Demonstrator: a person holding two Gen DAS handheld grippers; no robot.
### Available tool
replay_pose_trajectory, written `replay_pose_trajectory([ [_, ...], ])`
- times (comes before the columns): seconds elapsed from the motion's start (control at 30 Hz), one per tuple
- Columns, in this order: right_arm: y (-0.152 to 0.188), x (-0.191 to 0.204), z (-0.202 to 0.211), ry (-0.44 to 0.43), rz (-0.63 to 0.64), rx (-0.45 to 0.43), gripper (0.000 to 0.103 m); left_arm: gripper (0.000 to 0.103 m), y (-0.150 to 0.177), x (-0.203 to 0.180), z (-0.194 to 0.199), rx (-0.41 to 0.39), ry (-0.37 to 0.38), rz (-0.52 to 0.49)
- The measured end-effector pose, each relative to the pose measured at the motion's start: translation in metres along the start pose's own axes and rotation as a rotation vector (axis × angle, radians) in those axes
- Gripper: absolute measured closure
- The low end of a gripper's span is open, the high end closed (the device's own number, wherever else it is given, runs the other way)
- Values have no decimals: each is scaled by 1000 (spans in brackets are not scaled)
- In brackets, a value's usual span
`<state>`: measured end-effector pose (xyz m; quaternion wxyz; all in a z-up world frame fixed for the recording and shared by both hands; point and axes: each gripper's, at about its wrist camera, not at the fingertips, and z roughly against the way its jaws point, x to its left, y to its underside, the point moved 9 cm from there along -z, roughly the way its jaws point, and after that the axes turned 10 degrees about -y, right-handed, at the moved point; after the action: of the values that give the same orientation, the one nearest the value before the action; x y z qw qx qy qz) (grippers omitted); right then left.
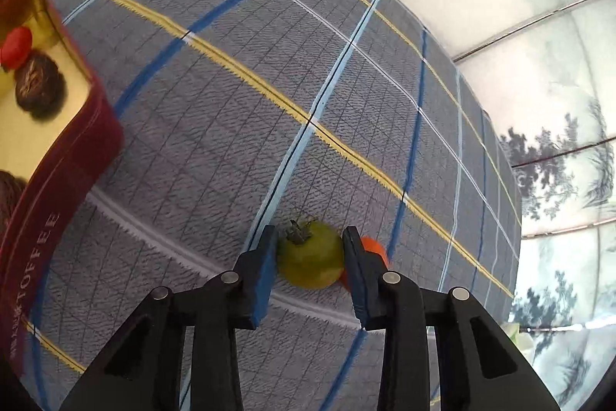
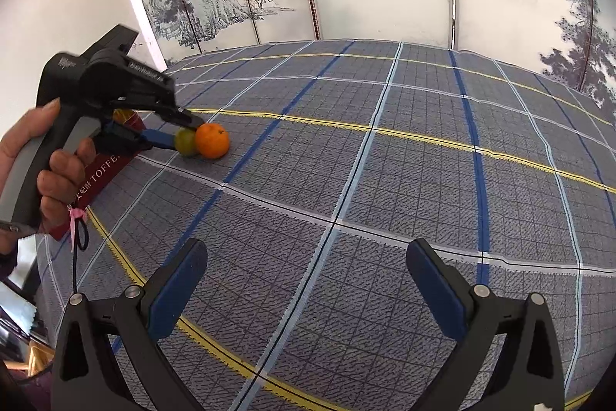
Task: Organize fruits
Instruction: 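Move the left gripper to the green lime and grasp it, then carry the green lime into the tin and open the left gripper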
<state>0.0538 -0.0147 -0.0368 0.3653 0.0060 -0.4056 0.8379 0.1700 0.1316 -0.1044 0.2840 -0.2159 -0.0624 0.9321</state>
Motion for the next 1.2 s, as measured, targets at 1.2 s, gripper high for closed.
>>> replay_pose_trajectory([
  [1.2, 14, -9, -30, 167, 29, 182, 0, 68, 106, 185, 209, -393, -3, -123],
])
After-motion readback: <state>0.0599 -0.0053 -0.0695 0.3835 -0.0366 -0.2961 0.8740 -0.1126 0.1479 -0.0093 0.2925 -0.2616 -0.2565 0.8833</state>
